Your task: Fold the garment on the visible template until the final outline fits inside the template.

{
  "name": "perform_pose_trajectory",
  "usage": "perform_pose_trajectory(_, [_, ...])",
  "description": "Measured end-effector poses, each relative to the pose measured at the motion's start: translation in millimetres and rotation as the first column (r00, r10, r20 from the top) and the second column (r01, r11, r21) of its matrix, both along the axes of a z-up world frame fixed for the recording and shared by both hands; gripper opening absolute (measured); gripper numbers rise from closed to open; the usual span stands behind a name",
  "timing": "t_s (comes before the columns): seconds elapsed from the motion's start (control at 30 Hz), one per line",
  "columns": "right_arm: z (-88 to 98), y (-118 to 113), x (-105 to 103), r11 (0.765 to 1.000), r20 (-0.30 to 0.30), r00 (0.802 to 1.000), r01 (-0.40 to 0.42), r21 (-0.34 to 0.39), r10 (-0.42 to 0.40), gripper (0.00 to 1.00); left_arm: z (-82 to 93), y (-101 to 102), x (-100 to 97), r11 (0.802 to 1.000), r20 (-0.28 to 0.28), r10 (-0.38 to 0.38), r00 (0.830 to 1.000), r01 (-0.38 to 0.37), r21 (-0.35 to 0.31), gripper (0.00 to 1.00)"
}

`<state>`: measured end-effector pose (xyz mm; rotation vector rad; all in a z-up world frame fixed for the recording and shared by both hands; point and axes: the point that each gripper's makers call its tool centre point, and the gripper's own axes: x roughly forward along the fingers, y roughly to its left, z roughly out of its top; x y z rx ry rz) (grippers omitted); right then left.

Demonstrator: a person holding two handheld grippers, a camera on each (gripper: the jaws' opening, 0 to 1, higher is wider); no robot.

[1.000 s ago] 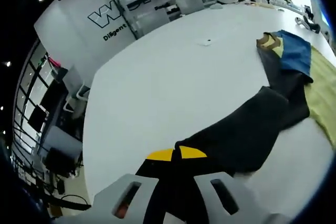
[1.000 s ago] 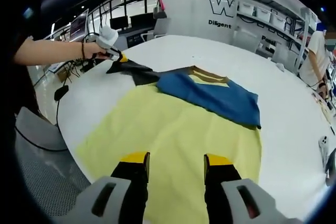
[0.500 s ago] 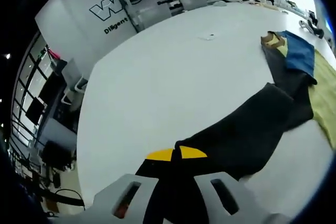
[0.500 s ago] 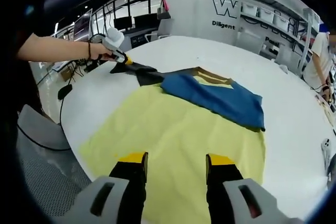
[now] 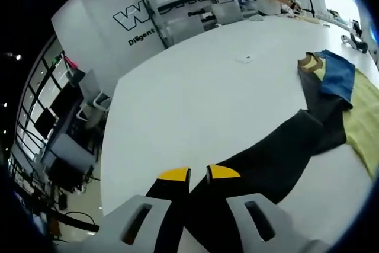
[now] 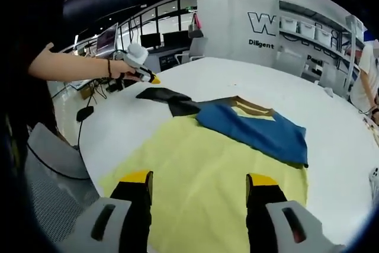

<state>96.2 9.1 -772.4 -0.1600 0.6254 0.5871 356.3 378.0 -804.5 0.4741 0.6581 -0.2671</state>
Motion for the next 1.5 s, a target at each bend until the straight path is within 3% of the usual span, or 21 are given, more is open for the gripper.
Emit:
perform_pose_trajectory(0.07, [-1.2,1,-1,1.000,-0.013,1.000,-0.004,0.000,0.004,0.63,1.9,-2,-5.9,1.000,-0.001,-0.015,1.000,0.015,0.003,0.14])
perform_pose_trajectory(0.2, [-2.7,4,-2,1.000,-0.017,1.000,-0.017,0.005,0.017,0.68,4.7,-2,-14.4,0.999,-0.001,-0.029,1.000,0.029,-0.015,0.14])
perform_pose_trajectory(0.33, [-4.4,6,-6,1.000,-0.032,0.999,-0.028,0.002,0.028,0.67,9.5,-7,-29.2,0.996,-0.013,-0.088,0.996,0.088,0.012,0.16])
perform_pose_trajectory(0.4, [-5.3,9,-8,0.999,-0.037,0.999,-0.029,0.015,0.029,0.70,11.2,-16,-38.6,0.994,-0.036,-0.085,0.996,0.082,-0.076,0.16])
perform_pose_trajectory(0.43, [-6.0,11,-10,0.999,-0.042,0.998,-0.034,0.019,0.035,0.71,11.9,-18,-41.7,0.992,-0.043,-0.097,0.994,0.092,-0.089,0.16])
perform_pose_trajectory(0.5, [-5.8,13,-11,0.999,-0.040,0.998,-0.040,0.021,0.041,0.71,14.9,-16,-47.2,0.992,-0.047,-0.115,0.992,0.112,-0.055,0.16])
perform_pose_trajectory(0.6, [-1.6,16,-14,0.998,-0.028,0.999,-0.041,0.043,0.043,0.74,16.1,-20,-55.4,0.988,-0.070,-0.102,0.992,0.093,-0.124,0.14])
perform_pose_trajectory(0.7, [2.3,23,-17,0.995,-0.024,0.998,-0.048,0.082,0.050,0.74,15.2,-17,-58.6,0.990,-0.076,-0.115,0.990,0.108,-0.090,0.15])
perform_pose_trajectory(0.93, [1.8,23,-20,0.997,-0.015,0.999,-0.039,0.066,0.040,0.76,-1.3,-11,-69.6,0.989,-0.136,-0.151,0.979,0.149,-0.020,0.20])
perform_pose_trajectory(1.03, [0.2,22,-21,0.997,-0.019,0.999,-0.035,0.070,0.036,0.76,-14.0,-6,-73.3,0.992,-0.165,-0.128,0.978,0.123,-0.042,0.22])
perform_pose_trajectory(1.07, [-0.1,21,-21,0.997,-0.018,0.999,-0.033,0.069,0.035,0.76,-16.1,-4,-72.8,0.992,-0.160,-0.129,0.979,0.127,-0.025,0.22])
perform_pose_trajectory(1.1, [-0.5,20,-21,0.997,-0.021,0.999,-0.032,0.067,0.033,0.76,-15.3,0,-68.3,0.983,-0.125,-0.172,0.977,0.179,0.046,0.23])
perform_pose_trajectory(1.17, [-1.6,20,-22,0.997,-0.026,0.999,-0.030,0.070,0.031,0.76,-21.9,3,-73.1,0.980,-0.157,-0.175,0.972,0.186,0.064,0.28])
perform_pose_trajectory(1.2, [-2.3,20,-22,0.997,-0.029,0.999,-0.027,0.069,0.029,0.76,-27.0,5,-78.3,0.988,-0.190,-0.137,0.972,0.147,0.038,0.28])
perform_pose_trajectory(1.23, [-3.3,19,-22,0.997,-0.032,0.999,-0.026,0.067,0.028,0.76,-27.5,6,-78.2,0.992,-0.185,-0.118,0.976,0.122,0.014,0.28])
perform_pose_trajectory(1.5, [-3.8,21,-22,0.997,-0.029,0.999,-0.017,0.076,0.019,0.77,-31.3,7,-80.5,0.993,-0.198,-0.075,0.977,0.055,-0.102,0.27])
